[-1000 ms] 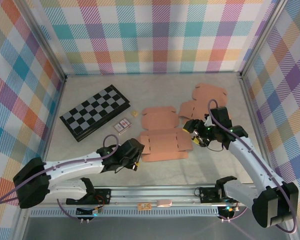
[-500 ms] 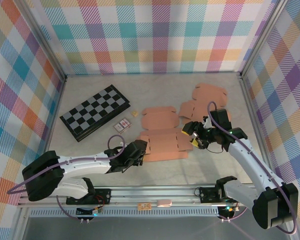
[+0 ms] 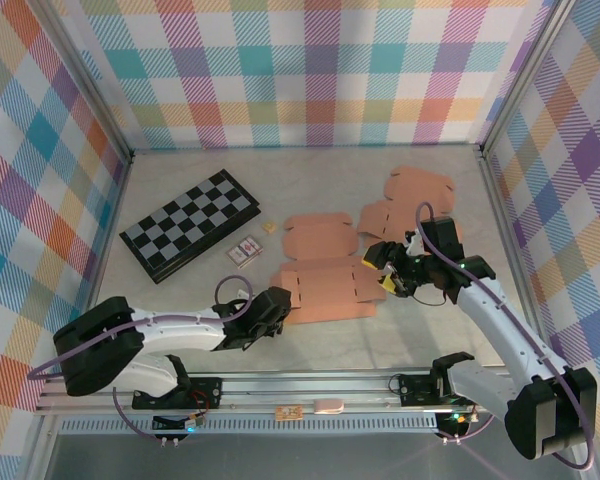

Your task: Fold the paper box

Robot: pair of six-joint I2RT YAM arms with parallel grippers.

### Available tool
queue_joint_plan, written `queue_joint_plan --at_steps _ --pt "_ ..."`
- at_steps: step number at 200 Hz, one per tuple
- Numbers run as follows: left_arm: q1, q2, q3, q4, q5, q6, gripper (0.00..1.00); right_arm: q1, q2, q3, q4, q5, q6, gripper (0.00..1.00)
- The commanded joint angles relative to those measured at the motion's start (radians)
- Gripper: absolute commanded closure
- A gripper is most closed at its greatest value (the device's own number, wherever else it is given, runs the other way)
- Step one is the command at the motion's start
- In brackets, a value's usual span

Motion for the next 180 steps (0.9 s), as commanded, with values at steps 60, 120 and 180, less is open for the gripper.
queue_joint_plan --at_steps 60,120,180 --pt "-0.003 0.045 -0.018 0.133 -0.082 -0.087 0.67 0.004 -0.038 -0.044 0.042 -0.047 0.037 0.27" --pt "0.005 0.063 -0.005 0.147 -0.085 -0.055 0.88 0.004 -0.082 -0.067 0.017 -0.037 0.046 0.27" --pt "0.007 0.021 0.054 0.064 -0.087 -0.016 1.00 0.009 -0.142 -0.135 0.011 -0.023 0.105 0.30"
